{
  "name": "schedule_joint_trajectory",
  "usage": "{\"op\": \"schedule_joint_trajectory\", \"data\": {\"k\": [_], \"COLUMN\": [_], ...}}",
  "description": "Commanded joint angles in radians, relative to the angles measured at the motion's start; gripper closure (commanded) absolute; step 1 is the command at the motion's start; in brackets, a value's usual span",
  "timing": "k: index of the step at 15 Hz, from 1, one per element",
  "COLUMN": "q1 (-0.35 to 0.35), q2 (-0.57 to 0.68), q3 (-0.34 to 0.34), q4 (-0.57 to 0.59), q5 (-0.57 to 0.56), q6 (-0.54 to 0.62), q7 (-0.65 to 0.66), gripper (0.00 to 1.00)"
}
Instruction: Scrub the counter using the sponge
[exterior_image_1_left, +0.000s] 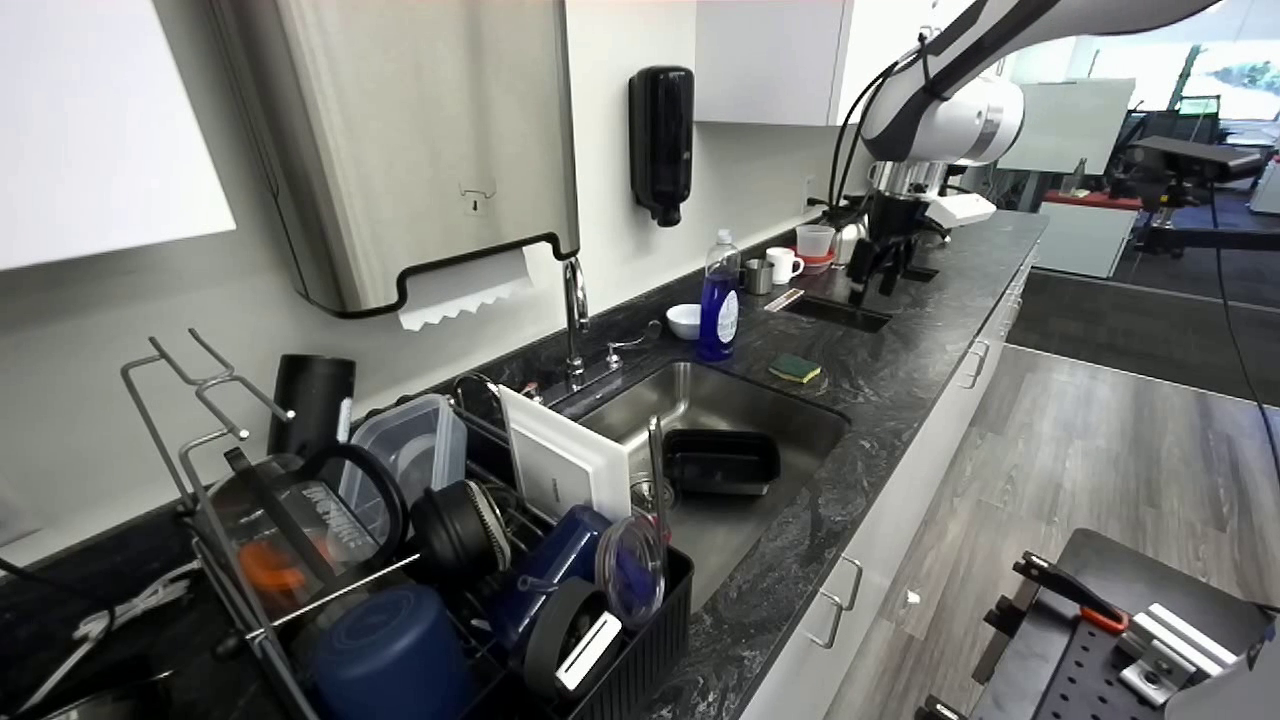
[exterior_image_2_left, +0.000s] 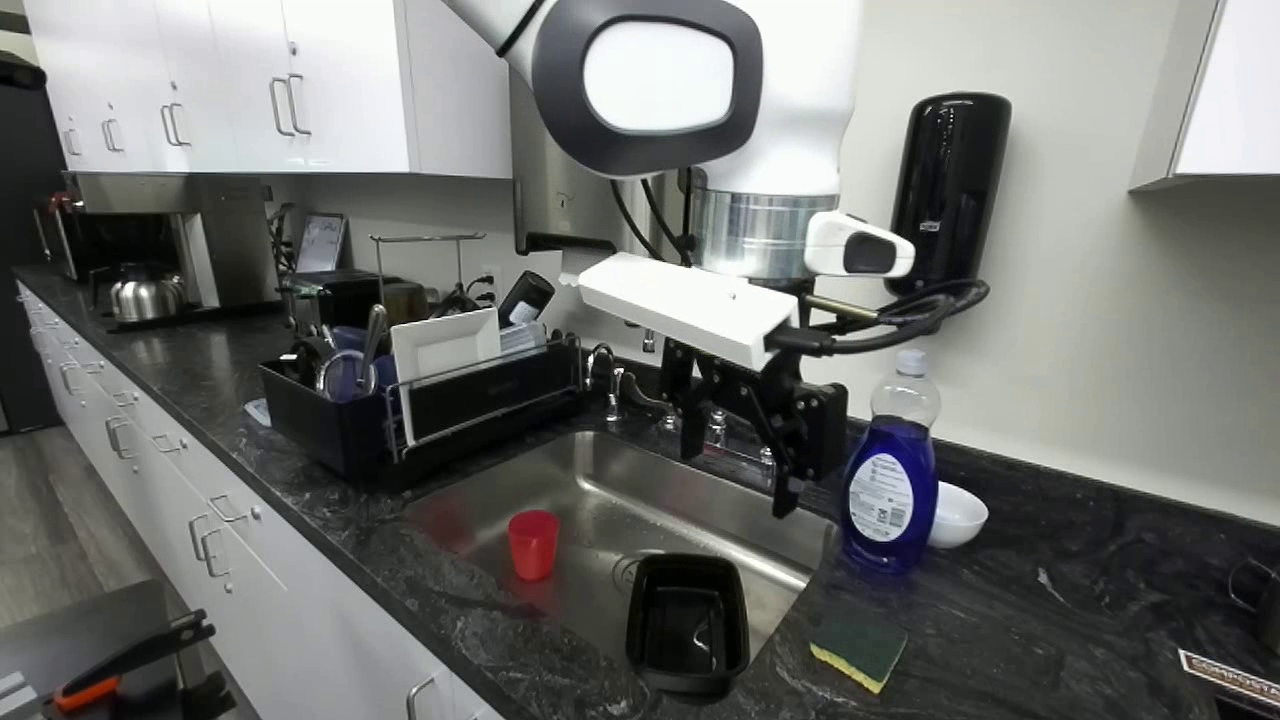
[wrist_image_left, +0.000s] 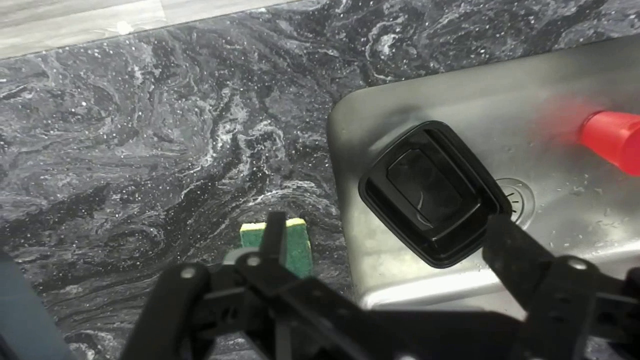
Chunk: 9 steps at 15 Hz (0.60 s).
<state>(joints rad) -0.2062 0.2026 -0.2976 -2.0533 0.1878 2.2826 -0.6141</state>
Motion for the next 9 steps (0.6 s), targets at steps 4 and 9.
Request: {"op": "schedule_joint_trajectory", "data": {"k": [4, 9], "q1": [-0.053, -0.054], "q2": [0.006, 0.005], "q3": [0.057, 0.057], "q4": [0.011, 0.01], "q5": [-0.014, -0.014], "q6": [-0.001, -0.001], "q7": [0.011, 0.01], "gripper": [0.0, 0.0]}}
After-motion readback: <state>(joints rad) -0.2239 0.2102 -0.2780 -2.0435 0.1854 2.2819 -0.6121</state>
